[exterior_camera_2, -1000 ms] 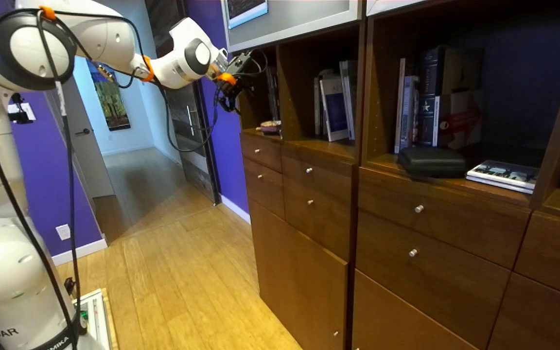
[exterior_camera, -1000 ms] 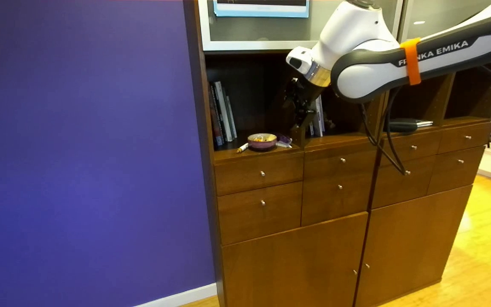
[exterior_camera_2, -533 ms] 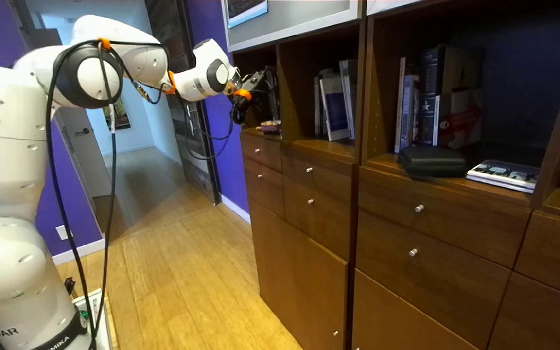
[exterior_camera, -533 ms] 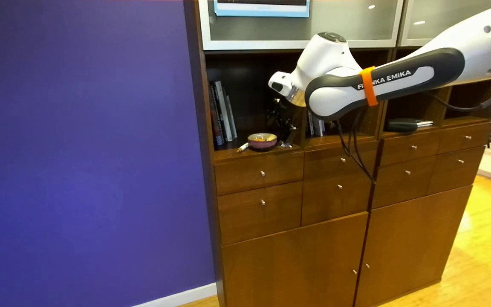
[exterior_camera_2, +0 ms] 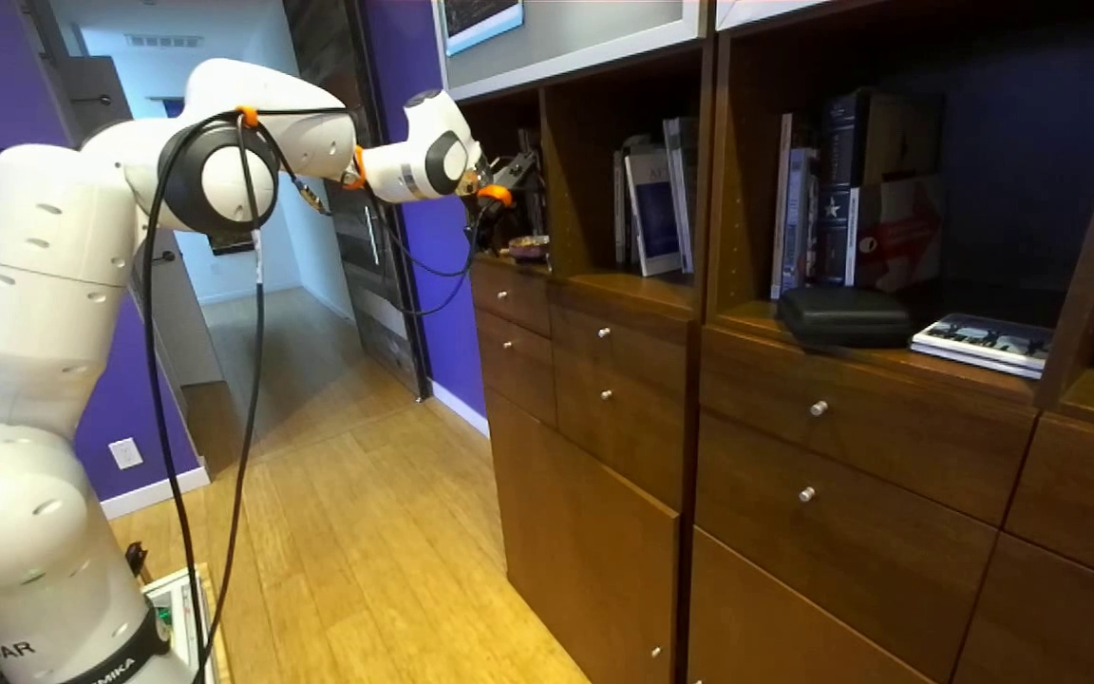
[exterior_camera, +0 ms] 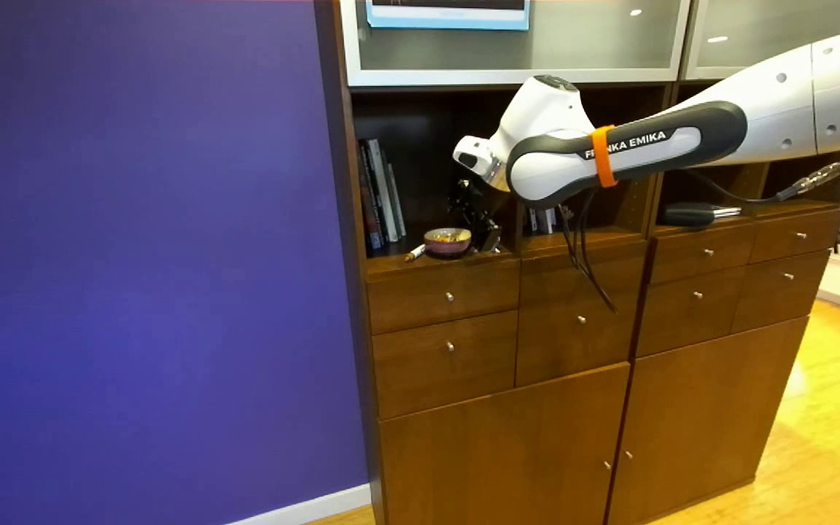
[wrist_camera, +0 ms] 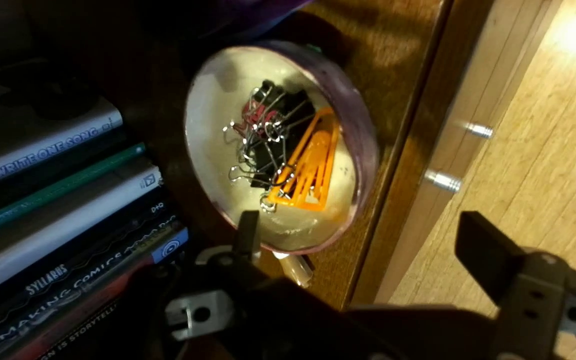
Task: Move the plate from the left shelf to the right shelf
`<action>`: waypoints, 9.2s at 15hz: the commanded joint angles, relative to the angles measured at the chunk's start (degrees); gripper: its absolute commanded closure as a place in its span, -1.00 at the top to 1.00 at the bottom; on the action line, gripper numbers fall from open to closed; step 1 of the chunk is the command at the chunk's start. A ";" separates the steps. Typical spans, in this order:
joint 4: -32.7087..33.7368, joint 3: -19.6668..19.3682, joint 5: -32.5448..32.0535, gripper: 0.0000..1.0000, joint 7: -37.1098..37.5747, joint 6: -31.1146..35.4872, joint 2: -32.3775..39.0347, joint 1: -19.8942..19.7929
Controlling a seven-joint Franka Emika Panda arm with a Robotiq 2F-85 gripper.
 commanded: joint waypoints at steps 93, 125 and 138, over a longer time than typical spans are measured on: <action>-27.44 -13.13 -4.22 -0.93 25.45 -8.70 -25.39 -10.00; -7.43 -14.37 -6.92 0.11 25.27 1.12 -5.48 -12.60; -18.43 -14.29 -3.33 1.00 32.65 3.11 -15.50 -12.74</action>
